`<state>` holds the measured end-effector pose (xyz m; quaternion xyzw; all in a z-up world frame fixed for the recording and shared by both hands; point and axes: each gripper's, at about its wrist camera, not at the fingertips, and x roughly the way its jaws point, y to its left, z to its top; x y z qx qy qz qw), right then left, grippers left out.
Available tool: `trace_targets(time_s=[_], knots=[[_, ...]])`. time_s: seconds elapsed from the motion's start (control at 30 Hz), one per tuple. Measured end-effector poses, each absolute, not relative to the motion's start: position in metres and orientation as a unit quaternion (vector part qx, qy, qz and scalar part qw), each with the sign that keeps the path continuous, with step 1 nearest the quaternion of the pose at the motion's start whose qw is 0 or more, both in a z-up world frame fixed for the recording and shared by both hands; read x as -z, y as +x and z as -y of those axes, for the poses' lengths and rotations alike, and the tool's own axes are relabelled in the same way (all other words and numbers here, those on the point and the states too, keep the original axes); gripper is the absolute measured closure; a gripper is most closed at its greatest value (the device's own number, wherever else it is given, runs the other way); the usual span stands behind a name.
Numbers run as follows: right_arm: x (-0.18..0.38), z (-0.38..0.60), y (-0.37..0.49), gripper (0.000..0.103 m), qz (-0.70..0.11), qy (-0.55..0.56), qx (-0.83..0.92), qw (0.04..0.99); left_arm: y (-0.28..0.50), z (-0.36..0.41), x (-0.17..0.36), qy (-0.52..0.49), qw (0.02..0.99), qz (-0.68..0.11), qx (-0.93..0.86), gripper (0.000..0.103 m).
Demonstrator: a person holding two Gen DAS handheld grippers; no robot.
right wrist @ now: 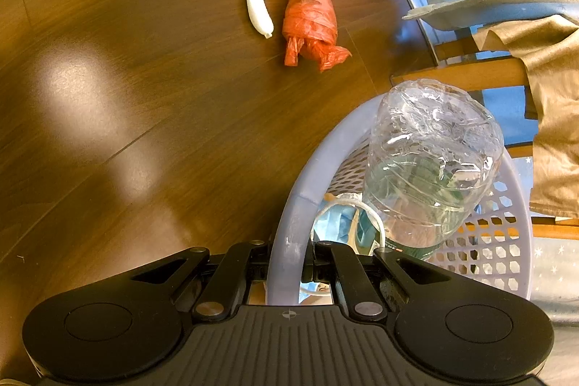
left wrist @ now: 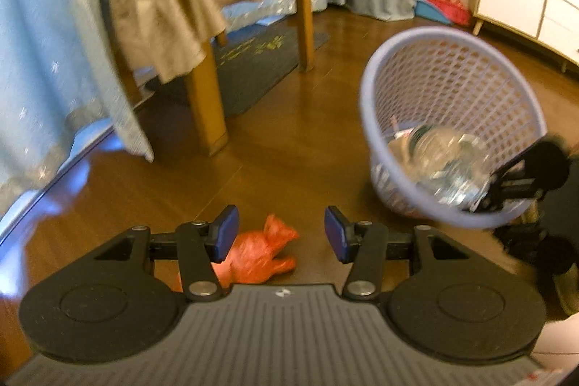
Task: Collect trash
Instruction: 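Move the left gripper down to the white toothbrush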
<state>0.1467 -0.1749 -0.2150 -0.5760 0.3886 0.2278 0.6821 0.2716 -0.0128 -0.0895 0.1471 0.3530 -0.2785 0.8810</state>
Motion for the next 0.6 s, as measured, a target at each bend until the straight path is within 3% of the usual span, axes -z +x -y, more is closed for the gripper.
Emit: trace_targets(time_s=[0.6], knots=[[0.214,0.175,0.148,0.100,-0.389,-0.576,-0.228,0.682,0.267,-0.047,0.167,0.195,0.865,-0.405,0.225,0.048]])
